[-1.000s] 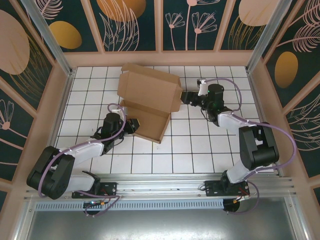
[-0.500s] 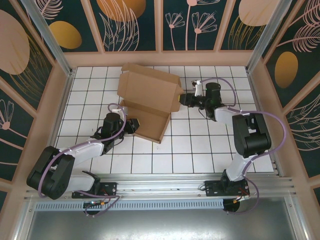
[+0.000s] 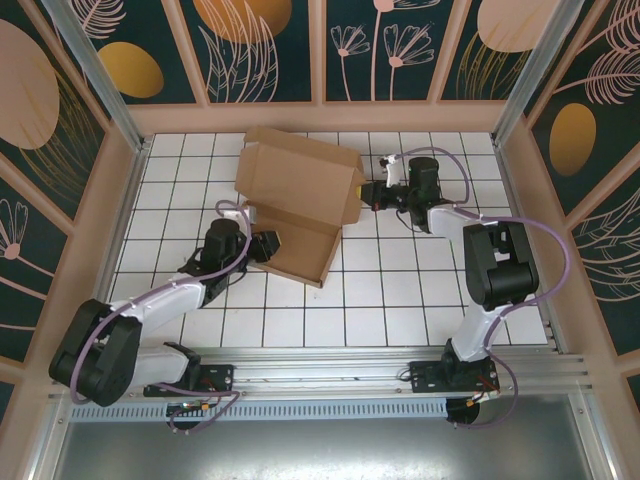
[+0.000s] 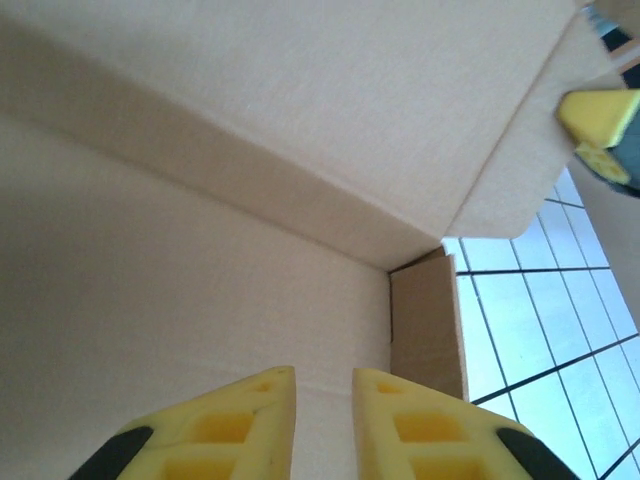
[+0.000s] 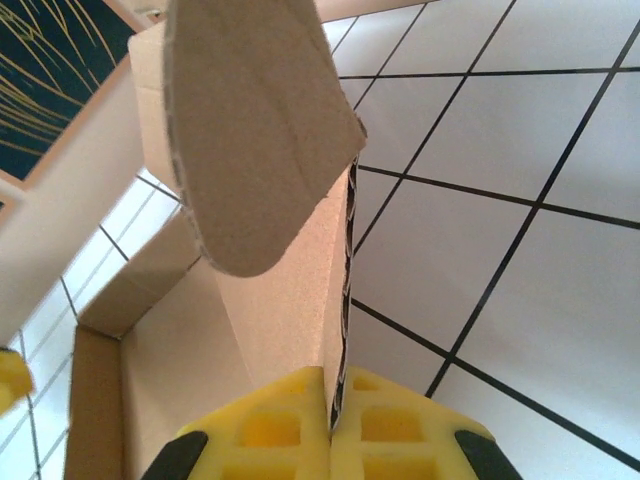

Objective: Fold the paper box

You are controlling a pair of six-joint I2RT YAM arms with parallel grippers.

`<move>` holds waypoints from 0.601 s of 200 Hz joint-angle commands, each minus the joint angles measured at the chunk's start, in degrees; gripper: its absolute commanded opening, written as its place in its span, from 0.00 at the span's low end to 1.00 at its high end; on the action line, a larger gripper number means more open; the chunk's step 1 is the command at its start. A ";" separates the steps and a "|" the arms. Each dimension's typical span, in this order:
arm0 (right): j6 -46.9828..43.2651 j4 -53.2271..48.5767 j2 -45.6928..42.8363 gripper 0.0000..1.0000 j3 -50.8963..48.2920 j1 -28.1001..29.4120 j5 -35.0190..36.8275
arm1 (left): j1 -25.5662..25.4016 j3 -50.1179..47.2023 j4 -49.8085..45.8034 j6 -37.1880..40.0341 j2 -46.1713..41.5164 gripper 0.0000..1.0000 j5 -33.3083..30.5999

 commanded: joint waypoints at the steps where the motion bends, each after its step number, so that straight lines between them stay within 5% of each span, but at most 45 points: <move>1: -9.61 -7.38 -2.97 0.00 3.00 -0.18 2.64 | -0.26 5.86 -6.77 9.07 -4.66 0.28 -2.55; 27: -22.18 -9.02 -5.22 0.00 3.65 -0.24 4.40 | -0.04 9.59 -10.47 15.87 -9.46 0.47 -9.28; 47: -30.95 -12.00 -5.85 0.00 5.30 -0.41 3.72 | 0.41 11.43 -10.38 21.37 -10.61 0.53 -11.68; 80: -37.54 -21.80 -2.37 0.00 11.81 -0.95 3.13 | 5.28 13.66 -5.98 23.57 -10.57 0.53 -1.95; 120: -34.35 -17.89 -2.54 0.00 9.70 -1.15 5.22 | 10.00 14.75 -10.18 28.18 -8.03 0.60 -1.94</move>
